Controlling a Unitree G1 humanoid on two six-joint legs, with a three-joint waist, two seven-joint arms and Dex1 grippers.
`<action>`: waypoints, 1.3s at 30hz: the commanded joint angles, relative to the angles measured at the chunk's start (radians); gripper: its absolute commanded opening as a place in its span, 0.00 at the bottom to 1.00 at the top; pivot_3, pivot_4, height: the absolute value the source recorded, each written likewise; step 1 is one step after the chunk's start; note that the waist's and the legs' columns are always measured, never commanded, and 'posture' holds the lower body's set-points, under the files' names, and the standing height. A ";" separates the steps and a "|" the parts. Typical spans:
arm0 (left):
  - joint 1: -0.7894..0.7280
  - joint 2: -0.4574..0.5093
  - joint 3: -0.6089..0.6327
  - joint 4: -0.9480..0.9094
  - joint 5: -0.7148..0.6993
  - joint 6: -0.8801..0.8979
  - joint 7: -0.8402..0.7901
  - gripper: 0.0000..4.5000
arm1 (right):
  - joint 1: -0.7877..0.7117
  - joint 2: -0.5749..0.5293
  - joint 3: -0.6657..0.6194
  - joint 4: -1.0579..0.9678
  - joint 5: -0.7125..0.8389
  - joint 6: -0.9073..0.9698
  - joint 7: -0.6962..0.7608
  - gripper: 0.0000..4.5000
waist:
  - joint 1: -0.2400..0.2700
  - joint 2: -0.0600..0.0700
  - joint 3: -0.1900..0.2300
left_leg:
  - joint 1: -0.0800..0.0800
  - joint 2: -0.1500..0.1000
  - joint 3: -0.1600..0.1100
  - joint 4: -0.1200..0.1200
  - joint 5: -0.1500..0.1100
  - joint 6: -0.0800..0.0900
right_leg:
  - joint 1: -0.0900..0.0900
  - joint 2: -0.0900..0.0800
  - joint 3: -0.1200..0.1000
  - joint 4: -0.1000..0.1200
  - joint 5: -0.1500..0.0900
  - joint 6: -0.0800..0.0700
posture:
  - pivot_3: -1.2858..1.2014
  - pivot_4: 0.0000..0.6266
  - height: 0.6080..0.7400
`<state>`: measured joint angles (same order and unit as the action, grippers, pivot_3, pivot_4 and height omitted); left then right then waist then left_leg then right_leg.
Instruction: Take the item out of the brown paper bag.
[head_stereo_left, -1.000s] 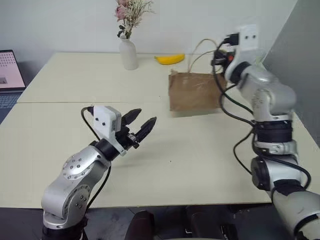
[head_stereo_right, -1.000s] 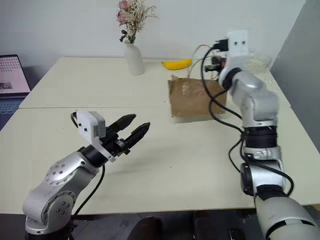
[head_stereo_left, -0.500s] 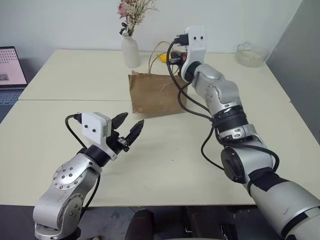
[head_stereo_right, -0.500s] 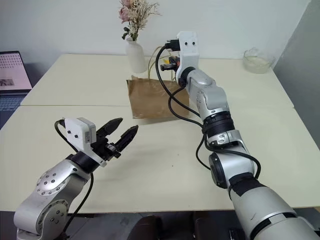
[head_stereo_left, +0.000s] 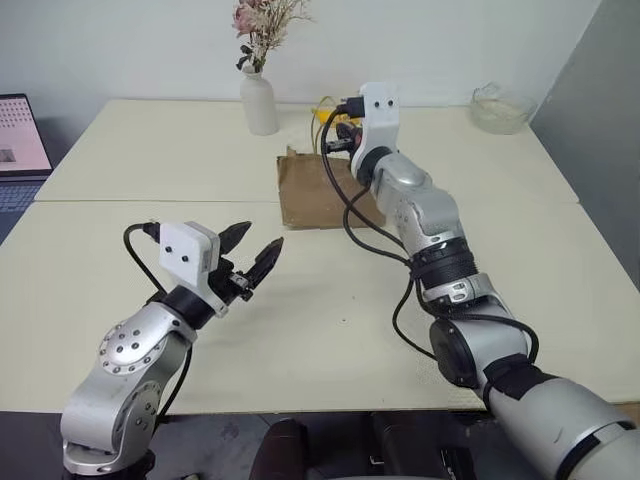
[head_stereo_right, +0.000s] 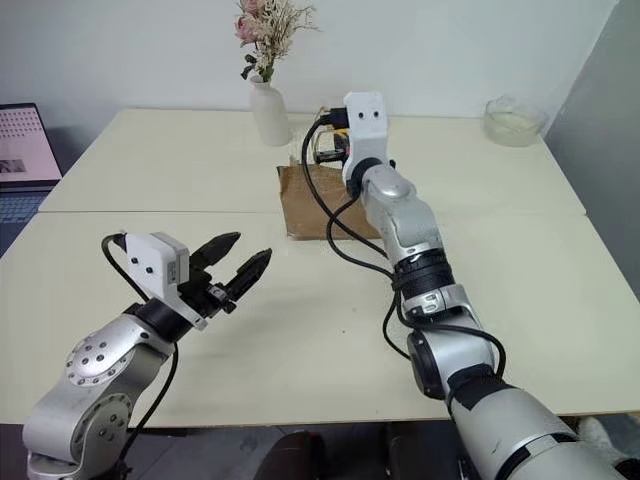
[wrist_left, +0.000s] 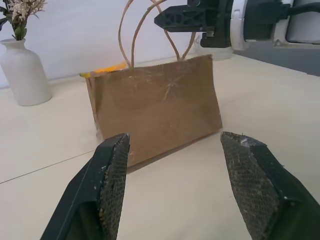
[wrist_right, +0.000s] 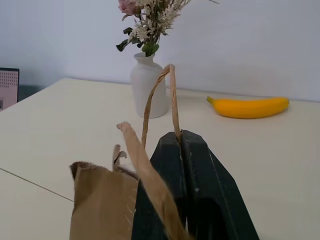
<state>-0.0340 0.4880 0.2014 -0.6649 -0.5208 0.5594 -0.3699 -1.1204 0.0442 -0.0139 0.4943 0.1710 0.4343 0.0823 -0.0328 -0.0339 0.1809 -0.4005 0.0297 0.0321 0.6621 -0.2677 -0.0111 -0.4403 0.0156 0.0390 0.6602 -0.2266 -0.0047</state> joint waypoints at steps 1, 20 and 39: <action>-0.020 0.013 0.004 -0.013 0.011 -0.029 -0.014 0.67 | 0.006 -0.003 0.013 -0.084 -0.014 0.020 0.003 0.02 | 0.000 0.000 0.000 | 0.000 0.000 0.000 0.000 0.000 0.000 | 0.000 0.000 0.000 0.000 0.000 0.000 | 0.52 0.24 1.00; -0.020 -0.002 -0.031 -0.013 0.042 -0.054 -0.036 0.67 | -0.109 -0.108 0.023 0.184 -0.091 -0.144 0.133 0.02 | -0.003 0.000 0.000 | 0.000 0.000 0.000 0.000 0.000 0.000 | 0.000 0.000 0.001 0.001 0.000 0.000 | 0.52 0.24 1.00; -0.010 -0.004 -0.045 -0.026 0.049 -0.062 -0.036 0.67 | -0.258 -0.146 0.039 0.454 -0.133 -0.353 0.293 0.02 | -0.002 0.000 0.000 | 0.000 0.000 0.001 0.000 0.000 0.000 | 0.000 0.000 0.001 0.001 0.000 0.000 | 0.52 0.24 1.00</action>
<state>-0.0451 0.4852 0.1606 -0.6574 -0.4770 0.5195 -0.4045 -1.3296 -0.0905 0.0239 0.9650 0.0475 0.1236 0.3520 -0.0346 -0.0342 0.1808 -0.4002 0.0294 0.0328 0.6623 -0.2677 -0.0111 -0.4406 0.0158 0.0398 0.6610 -0.2265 -0.0049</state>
